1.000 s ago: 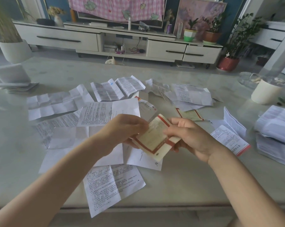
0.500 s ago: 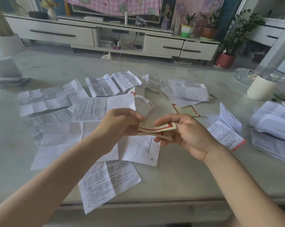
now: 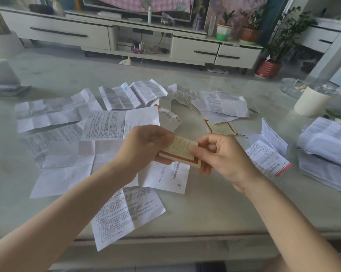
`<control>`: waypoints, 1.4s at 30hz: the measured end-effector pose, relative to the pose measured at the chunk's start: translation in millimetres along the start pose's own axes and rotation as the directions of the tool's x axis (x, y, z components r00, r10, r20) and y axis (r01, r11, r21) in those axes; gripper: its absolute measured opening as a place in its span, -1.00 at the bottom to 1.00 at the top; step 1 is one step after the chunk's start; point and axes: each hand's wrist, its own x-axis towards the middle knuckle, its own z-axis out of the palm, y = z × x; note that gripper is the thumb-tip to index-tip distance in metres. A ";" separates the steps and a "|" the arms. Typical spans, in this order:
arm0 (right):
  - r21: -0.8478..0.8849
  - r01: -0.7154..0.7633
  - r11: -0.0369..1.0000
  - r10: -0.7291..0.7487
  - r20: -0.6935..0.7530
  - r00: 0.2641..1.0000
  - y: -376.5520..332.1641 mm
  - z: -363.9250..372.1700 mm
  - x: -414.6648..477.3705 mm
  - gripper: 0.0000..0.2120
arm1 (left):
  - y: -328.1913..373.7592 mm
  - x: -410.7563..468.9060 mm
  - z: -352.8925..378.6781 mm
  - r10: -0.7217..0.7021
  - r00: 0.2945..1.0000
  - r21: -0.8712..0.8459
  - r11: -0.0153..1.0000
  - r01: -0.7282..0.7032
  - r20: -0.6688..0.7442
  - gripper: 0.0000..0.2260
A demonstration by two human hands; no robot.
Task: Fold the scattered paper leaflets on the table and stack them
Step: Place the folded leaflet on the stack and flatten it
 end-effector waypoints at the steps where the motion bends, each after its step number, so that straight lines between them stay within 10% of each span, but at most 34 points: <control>1: -0.015 0.018 1.000 -0.019 -0.049 0.999 0.2 0.9 0.3 -0.92 | 0.7 -0.3 0.6 0.010 1.000 -0.001 1.000 -0.010 -0.013 -0.90; 19: 0.047 -0.033 0.998 0.042 -0.219 0.975 6.8 -23.4 -25.8 -0.91 | -3.3 -4.1 9.2 -0.038 0.990 0.126 0.992 0.021 0.135 -0.88; 25: 0.181 -0.026 0.983 0.126 -0.563 0.817 3.3 -82.0 -51.9 -0.88 | -1.4 -11.7 22.2 -0.039 0.964 0.104 0.995 0.012 0.263 -0.88; 31: 0.151 -0.190 0.970 0.242 -0.579 0.778 25.8 -95.4 -77.5 -0.88 | -2.5 -16.3 29.5 -0.042 0.956 0.120 0.993 0.007 0.289 -0.85; 42: -0.530 -0.423 0.735 0.007 -0.618 0.786 59.3 -87.7 -76.6 -0.89 | -4.5 -23.5 28.1 -0.060 0.961 0.109 0.994 0.032 0.270 -0.82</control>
